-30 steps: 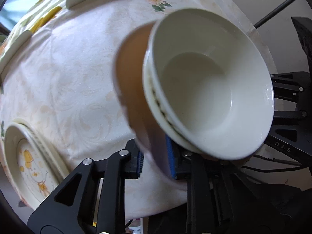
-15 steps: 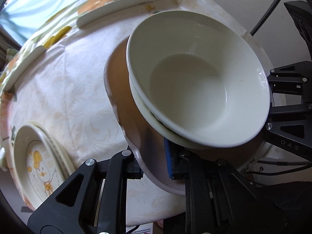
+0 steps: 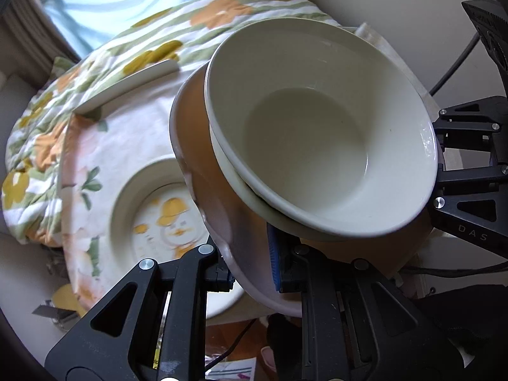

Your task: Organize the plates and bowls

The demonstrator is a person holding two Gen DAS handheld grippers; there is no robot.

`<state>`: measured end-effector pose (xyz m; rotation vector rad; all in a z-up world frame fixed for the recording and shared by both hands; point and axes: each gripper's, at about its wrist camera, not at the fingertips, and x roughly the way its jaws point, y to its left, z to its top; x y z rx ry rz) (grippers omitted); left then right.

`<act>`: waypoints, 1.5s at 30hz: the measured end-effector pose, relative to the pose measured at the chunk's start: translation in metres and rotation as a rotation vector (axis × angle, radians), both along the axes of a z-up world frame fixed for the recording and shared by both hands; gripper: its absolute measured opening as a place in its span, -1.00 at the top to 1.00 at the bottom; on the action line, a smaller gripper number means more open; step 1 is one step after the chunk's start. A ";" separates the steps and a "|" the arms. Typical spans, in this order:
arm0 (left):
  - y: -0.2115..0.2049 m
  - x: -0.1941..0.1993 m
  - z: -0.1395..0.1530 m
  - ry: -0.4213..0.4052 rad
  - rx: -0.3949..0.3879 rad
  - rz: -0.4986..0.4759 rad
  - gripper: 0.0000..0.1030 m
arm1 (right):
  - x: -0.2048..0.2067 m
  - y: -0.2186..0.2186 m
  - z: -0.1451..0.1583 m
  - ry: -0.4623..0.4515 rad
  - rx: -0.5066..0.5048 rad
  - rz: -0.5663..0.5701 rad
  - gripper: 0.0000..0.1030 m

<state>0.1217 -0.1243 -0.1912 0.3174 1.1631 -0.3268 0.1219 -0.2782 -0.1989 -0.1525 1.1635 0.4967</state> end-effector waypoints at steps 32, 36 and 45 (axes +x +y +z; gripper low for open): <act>0.139 0.038 -0.067 0.118 -0.008 -0.118 0.72 | 0.010 0.157 -0.046 0.082 -0.051 -0.176 0.70; 0.141 0.039 -0.064 0.136 -0.012 -0.119 0.72 | 0.010 0.156 -0.046 0.090 -0.050 -0.186 0.70; 0.144 0.039 -0.054 0.167 -0.011 -0.105 0.70 | 0.012 0.151 -0.041 0.116 -0.056 -0.219 0.70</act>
